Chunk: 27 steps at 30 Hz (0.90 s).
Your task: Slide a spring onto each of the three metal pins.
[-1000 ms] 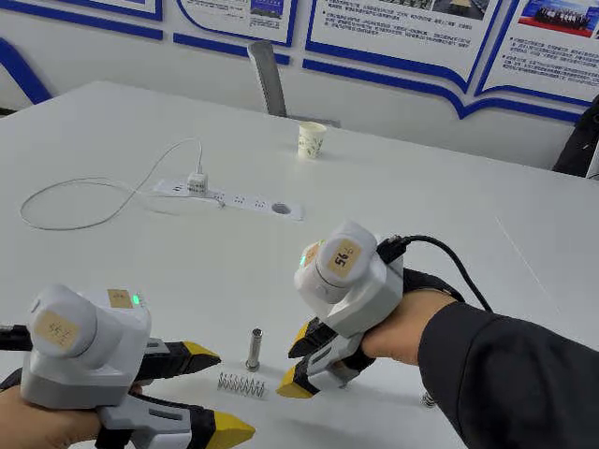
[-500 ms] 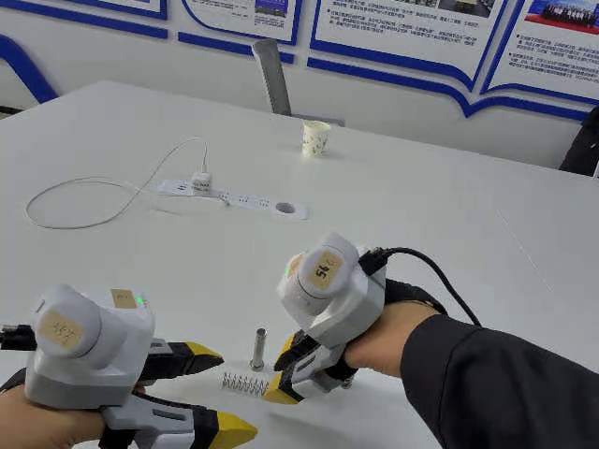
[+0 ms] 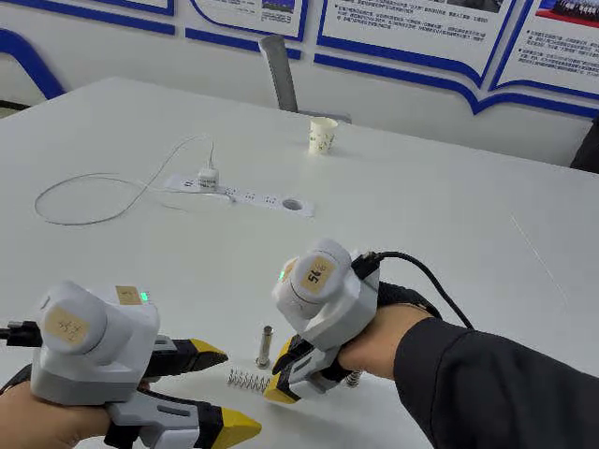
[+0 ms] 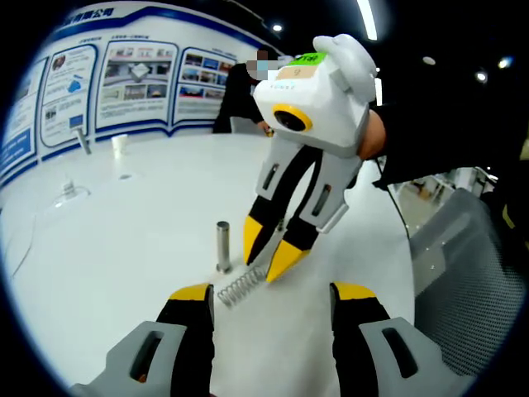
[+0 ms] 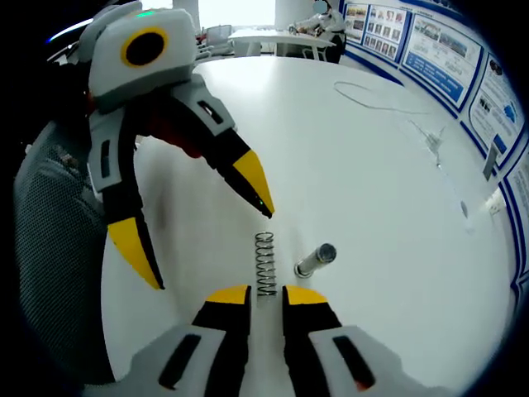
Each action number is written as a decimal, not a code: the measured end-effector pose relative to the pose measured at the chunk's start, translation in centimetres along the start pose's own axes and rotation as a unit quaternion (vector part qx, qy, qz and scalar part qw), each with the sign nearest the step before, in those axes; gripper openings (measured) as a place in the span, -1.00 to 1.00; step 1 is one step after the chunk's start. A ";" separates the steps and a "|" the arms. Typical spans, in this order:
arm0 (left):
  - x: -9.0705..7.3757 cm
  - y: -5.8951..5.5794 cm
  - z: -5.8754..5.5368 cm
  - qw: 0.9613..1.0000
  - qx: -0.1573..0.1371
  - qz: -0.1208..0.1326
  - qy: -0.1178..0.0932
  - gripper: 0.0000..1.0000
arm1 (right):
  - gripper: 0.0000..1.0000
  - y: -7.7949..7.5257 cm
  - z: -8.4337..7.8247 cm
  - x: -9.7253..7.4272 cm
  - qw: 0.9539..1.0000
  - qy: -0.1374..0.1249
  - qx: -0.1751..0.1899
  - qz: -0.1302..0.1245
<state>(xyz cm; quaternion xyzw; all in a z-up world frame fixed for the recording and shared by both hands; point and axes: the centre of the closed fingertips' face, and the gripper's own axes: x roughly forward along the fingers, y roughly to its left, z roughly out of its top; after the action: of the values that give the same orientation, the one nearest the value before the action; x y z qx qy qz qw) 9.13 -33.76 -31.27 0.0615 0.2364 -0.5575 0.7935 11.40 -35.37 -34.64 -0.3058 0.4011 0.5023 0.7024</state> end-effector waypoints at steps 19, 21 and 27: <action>0.0 0.1 -0.1 1.000 -0.003 0.002 0.002 0.14 | -0.75 0.0 -0.2 0.9 1.000 0.010 -0.005 0.008; 0.0 0.1 -0.1 1.000 -0.003 0.002 0.002 0.14 | -0.76 0.0 -0.2 0.9 1.000 0.011 -0.004 0.008; 0.0 0.1 -0.1 1.000 -0.002 0.002 0.002 0.14 | -0.77 0.0 -0.2 0.9 1.000 0.008 0.003 0.009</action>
<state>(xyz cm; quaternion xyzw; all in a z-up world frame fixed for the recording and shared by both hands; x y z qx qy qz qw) 9.20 -33.70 -31.42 0.0615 0.2393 -0.5549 0.7944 11.52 -35.16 -35.50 -0.3040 0.4105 0.5051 0.6956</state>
